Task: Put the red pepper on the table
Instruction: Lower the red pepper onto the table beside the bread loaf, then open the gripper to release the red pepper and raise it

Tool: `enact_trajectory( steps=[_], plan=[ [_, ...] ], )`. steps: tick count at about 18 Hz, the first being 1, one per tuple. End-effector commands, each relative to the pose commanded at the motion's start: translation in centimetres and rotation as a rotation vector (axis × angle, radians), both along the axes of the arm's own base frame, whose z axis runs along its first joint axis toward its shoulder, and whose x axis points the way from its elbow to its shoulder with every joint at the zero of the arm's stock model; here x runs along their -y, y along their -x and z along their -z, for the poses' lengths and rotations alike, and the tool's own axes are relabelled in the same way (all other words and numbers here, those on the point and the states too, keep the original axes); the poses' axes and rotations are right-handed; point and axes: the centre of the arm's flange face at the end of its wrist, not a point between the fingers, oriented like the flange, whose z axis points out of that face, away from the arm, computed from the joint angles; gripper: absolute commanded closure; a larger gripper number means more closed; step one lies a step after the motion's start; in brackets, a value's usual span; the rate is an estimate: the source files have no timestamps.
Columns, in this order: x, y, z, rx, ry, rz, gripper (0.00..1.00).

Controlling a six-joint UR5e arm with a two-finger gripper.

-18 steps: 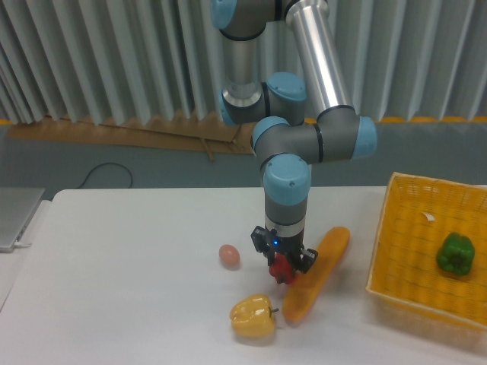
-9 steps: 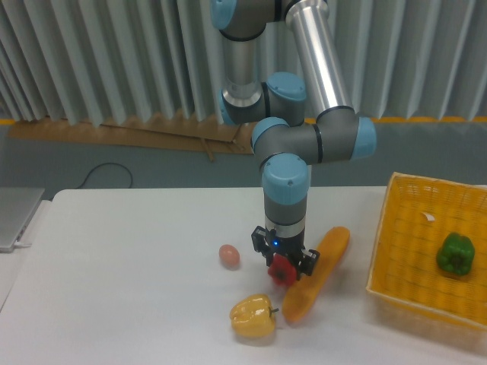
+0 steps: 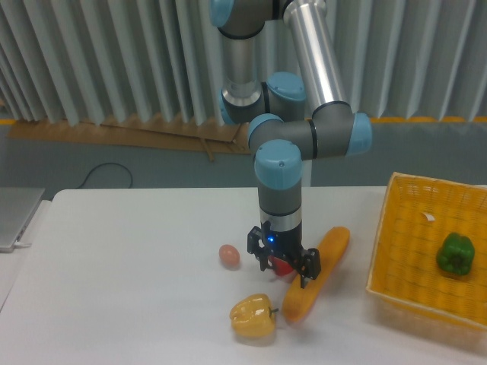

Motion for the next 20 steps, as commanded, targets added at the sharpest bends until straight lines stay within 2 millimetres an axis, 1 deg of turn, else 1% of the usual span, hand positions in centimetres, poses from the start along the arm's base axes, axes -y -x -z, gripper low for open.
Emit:
enact_trajectory(
  steps=[2,3,4,6,7,8,10,14,16,18,20],
  plan=[
    [0.3,-0.3,-0.7,0.002,-0.002,0.042,0.0],
    [0.3,-0.5,-0.7,0.004,0.003,0.094,0.0],
    [0.5,-0.7,-1.3,-0.006,0.006,0.143,0.0],
    [1.8,-1.5,-3.2,-0.028,0.005,0.233,0.0],
    [2.4,-1.7,-3.9,-0.031,0.021,0.305,0.0],
    [3.1,-1.7,-4.9,-0.024,0.04,0.396,0.0],
    [4.5,-1.4,-6.2,0.002,0.079,0.523,0.0],
    [5.7,-2.0,-6.4,0.088,0.164,0.79,0.0],
    [6.8,-2.7,-8.4,0.107,0.18,0.883,0.0],
    [7.2,-3.5,-8.8,0.15,0.193,0.934,0.0],
    [8.8,-5.2,-11.9,0.141,0.171,0.962,0.0]
  ],
)
